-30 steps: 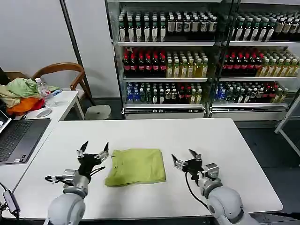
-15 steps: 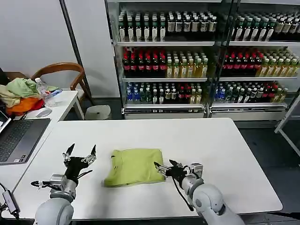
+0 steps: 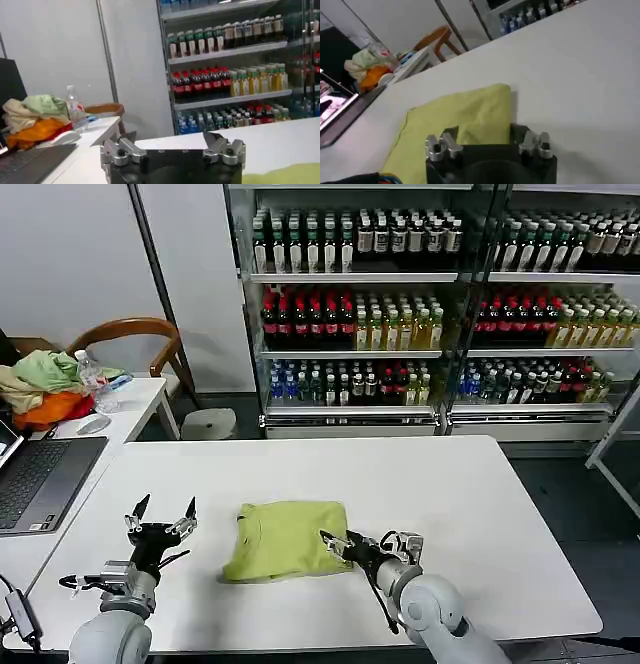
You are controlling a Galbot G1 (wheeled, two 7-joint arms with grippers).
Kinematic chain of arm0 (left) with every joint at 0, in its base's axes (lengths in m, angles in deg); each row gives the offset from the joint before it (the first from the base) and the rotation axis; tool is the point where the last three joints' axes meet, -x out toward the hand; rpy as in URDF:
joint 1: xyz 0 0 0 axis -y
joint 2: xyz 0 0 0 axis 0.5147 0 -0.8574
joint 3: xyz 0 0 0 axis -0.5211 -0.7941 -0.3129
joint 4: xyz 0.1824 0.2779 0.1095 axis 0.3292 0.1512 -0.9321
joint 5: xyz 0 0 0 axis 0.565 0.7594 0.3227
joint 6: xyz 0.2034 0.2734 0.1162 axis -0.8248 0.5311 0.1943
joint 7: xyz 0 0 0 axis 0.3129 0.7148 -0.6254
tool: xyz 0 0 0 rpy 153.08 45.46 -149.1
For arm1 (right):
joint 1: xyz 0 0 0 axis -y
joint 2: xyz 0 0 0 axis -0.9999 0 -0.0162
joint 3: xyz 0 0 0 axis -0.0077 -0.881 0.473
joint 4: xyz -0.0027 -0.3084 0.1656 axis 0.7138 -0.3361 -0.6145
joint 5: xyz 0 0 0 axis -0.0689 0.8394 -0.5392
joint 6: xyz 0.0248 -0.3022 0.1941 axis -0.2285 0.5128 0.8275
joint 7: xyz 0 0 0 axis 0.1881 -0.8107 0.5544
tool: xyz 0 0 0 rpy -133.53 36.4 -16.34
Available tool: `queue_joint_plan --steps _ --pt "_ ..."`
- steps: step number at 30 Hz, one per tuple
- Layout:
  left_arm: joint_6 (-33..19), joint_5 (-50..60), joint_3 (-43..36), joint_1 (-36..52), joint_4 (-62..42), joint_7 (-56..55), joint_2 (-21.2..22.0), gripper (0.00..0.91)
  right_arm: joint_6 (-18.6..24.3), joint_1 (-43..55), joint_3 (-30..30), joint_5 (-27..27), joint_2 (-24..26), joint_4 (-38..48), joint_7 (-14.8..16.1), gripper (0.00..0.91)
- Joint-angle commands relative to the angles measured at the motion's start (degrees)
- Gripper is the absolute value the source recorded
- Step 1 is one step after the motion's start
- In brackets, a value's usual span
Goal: Fold and organize the clothes.
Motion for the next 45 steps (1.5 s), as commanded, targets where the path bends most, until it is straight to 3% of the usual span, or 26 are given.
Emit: queue_joint_plan --steps 1,14,25,30,39,45 --pt "-0.28 0.35 0.47 -0.49 -0.14 -0.1 -0.29 0.907 -0.5 0.51 -0.83 -3.8 -0.63 0.97 -1.51 0.0" --pt "-0.4 0.56 0.04 -0.7 -0.6 -0.66 0.17 0.907 -0.45 0.67 -0.1 -2.66 -0.64 -0.16 -1.1 0.0" --pt "-0.51 0.44 -0.13 -0.76 -0.33 -0.91 0.31 0.907 -0.41 1.88 2.8 6.1 1.28 -3.26 -0.08 0.0" --pt "-0.73 0.5 -0.22 -0.99 -0.42 -0.98 0.5 0.907 0.18 1.47 4.28 7.69 1.37 -2.4 -1.71 0.0" --pt "-2.17 1.07 -0.57 -1.39 -0.6 -1.07 0.69 0.907 7.11 -0.27 5.24 9.33 0.74 -2.49 -8.3 0.0" --pt "-2.07 1.04 -0.4 -1.99 -0.34 -1.16 0.46 0.907 5.72 -1.09 5.81 10.21 2.2 -3.66 -6.19 0.0"
